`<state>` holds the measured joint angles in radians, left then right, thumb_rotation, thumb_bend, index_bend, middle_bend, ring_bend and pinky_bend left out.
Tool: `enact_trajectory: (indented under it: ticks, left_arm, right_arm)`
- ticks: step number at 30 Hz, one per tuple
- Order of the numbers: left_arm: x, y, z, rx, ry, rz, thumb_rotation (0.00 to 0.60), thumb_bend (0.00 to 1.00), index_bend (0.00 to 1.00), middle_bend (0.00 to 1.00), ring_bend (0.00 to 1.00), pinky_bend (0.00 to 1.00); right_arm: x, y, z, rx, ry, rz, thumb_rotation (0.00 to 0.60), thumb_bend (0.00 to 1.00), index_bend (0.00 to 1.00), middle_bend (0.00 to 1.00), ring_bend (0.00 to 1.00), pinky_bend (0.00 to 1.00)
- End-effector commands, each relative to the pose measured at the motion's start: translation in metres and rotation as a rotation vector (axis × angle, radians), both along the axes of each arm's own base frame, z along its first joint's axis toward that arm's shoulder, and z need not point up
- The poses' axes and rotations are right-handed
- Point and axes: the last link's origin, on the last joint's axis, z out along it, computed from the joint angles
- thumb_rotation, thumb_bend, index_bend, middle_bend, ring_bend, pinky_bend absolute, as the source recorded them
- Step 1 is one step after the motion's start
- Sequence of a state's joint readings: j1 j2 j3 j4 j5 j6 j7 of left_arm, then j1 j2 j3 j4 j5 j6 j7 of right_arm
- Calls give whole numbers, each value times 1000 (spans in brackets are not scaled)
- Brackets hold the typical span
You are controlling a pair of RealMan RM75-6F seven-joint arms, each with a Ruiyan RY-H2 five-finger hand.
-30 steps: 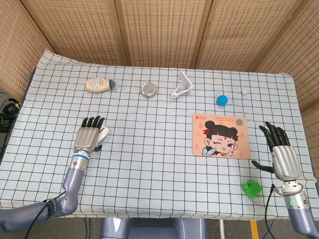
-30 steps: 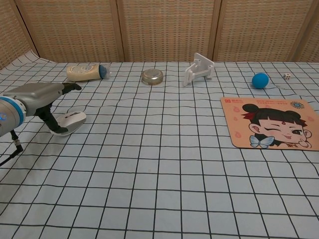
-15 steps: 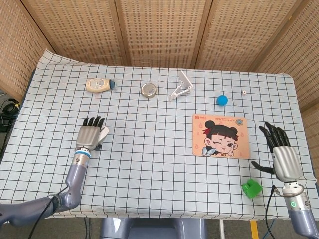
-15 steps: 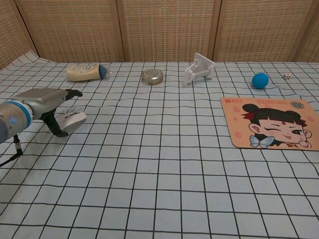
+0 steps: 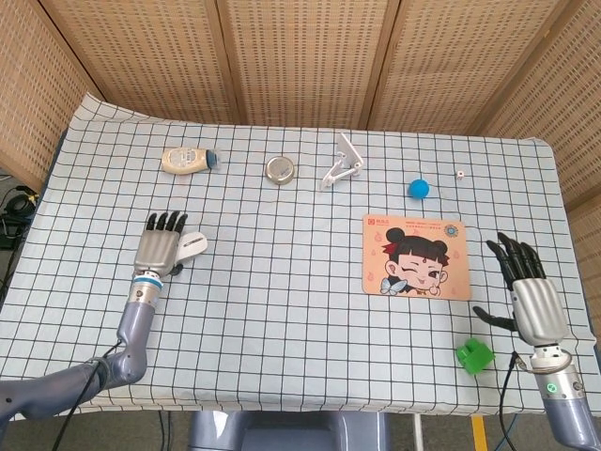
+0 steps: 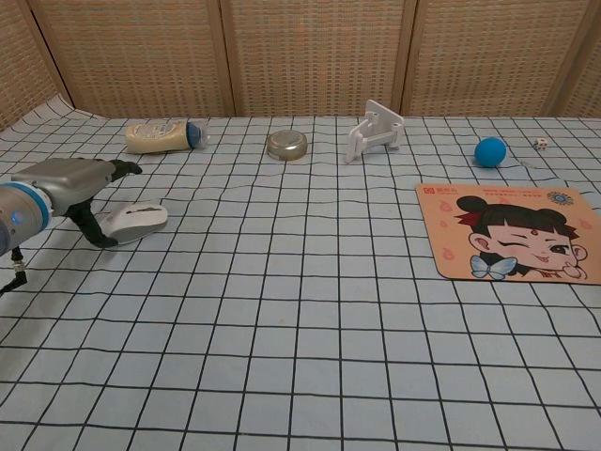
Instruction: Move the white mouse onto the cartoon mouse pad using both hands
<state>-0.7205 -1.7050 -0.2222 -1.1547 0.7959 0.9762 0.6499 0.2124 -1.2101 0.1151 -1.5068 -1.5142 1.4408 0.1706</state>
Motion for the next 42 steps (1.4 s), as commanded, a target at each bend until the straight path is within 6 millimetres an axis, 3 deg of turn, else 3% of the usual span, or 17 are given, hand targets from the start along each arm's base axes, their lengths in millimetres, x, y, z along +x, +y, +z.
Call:
enact_trajectory:
  ticks: [1,6,9,12,19,42]
  left_arm:
    - [-3,3,4,8,17,-3,600,245,0,0,0,0]
    - [-3,6,12,12,14,-9,600,246,0,0,0,0]
    - [0,3,15,7,-12,1,600,244,12,0,1,59]
    - [3,-2,21,23,-18,-7,600,242,70,0,29,138]
    - [1,-7,31,32,-1,29,600,239,192,62,98,167]
    - [15,6,-1,-4,37,108,600,239,258,112,143,219]
  right_arm:
    - [0,0,-1,3,1,-1,600,62,5,0,0,0]
    - [0,0,-1,5,-1,-3,600,63,20,0,0,0]
    - [0,-1,0,4,-3,-2,600,63,29,0,0,0]
    - [1,0,0,4,-8,2,600,63,32,0,0,0]
    - [3,3,2,7,-23,18,600,63,34,0,0,0]
    - [3,4,7,12,-59,19,600,63,57,0,0,0]
